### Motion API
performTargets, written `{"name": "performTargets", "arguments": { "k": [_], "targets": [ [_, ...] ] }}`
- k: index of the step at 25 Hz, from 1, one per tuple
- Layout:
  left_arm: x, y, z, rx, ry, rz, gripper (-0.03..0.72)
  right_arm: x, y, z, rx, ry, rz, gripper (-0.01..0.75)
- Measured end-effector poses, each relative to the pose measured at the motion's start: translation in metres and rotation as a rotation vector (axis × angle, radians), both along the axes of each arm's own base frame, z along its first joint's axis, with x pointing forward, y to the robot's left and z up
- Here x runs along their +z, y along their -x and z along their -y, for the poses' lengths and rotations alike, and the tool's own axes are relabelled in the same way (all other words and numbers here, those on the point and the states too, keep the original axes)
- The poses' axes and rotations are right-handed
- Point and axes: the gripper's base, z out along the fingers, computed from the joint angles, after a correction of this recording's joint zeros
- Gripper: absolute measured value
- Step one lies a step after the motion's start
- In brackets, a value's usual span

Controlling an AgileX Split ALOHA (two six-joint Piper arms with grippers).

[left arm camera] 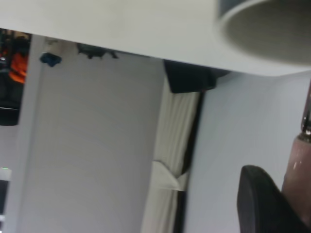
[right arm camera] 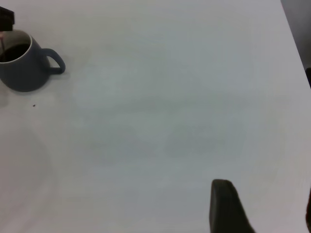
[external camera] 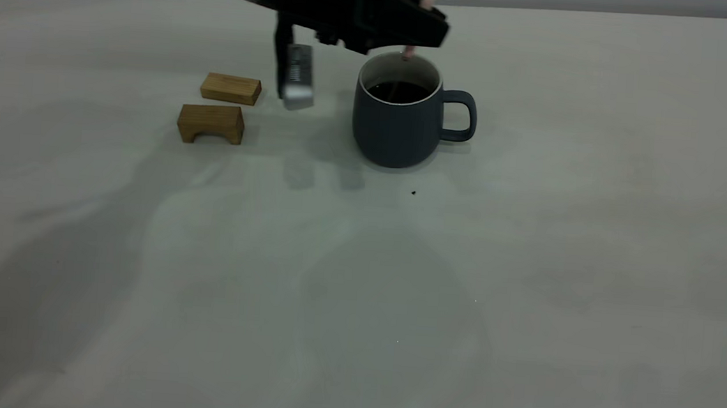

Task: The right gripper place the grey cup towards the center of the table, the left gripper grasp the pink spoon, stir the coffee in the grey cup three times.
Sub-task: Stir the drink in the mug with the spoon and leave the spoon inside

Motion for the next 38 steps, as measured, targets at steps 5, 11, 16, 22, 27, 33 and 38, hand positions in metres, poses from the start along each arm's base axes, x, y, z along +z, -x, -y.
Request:
{"name": "performTargets", "arguments": {
  "k": [5,11,16,22,27,33,38],
  "targets": [
    [0.0,-0.009,-0.003,0.09,-0.004,0.028,0.134,0.0,0.0,0.0,0.0,-0.001,0.0,0.429],
    [0.003,-0.006,0.02,0.118,0.026,0.059,0.134,0.0,0.0,0.0,0.0,-0.001,0.0,0.429],
    [0.002,0.004,0.034,0.054,0.045,0.052,0.134,0.0,0.0,0.0,0.0,-0.001,0.0,0.429],
    [-0.003,0.011,0.023,-0.053,0.012,0.027,0.134,0.0,0.0,0.0,0.0,-0.001,0.0,0.429],
    [-0.004,0.003,0.002,-0.022,0.002,0.0,0.134,0.0,0.0,0.0,0.0,-0.001,0.0,0.429],
    [-0.01,-0.008,-0.008,0.079,-0.069,0.021,0.134,0.0,0.0,0.0,0.0,-0.001,0.0,0.429],
    [-0.01,-0.008,-0.003,0.096,-0.071,0.02,0.134,0.0,0.0,0.0,0.0,-0.001,0.0,0.429]
  ]
}}
